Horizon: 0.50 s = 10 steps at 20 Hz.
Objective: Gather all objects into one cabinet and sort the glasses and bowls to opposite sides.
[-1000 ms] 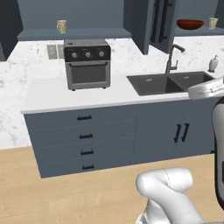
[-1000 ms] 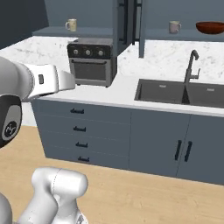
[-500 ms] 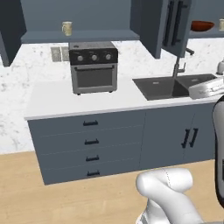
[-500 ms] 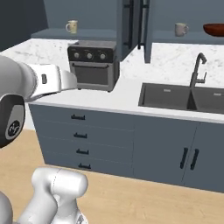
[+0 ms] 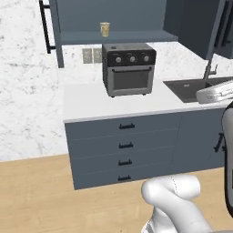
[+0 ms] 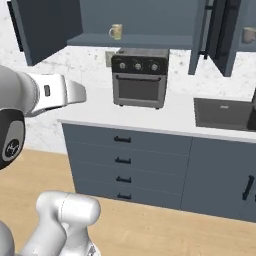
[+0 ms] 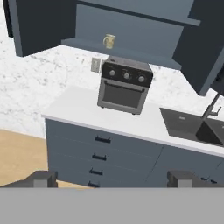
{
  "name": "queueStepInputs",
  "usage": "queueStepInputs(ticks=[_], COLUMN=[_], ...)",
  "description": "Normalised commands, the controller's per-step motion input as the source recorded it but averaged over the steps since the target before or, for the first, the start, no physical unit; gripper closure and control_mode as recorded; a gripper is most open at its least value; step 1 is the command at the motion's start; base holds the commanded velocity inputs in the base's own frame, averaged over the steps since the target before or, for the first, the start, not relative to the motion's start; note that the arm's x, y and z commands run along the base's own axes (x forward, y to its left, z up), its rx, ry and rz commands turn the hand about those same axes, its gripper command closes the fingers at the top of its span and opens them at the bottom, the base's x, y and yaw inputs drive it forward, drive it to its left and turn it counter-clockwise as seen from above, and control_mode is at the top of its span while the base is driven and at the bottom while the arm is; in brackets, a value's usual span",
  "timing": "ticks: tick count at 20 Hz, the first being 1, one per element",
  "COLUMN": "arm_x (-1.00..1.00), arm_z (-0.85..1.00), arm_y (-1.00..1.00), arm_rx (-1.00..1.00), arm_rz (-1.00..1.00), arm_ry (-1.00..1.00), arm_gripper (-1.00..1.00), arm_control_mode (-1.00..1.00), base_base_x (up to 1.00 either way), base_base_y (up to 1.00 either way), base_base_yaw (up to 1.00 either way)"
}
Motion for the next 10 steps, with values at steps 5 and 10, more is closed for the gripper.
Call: queueStepInputs(ticks=[5,10], arm_x=[0.0,0.0], arm_z=[0.0,0.0], arm_y=[0.0,0.0], arm_rx=[0.0,0.0], arm_rz=[0.0,0.0], arm_ry=[0.0,0.0], arm_gripper=[-1.0,-1.0], arm_control_mode=[1.0,1.0], base_base_x=[1.0,0.92], base_base_y=[0.13,0.02], base_base_yaw=[0.0,0.0])
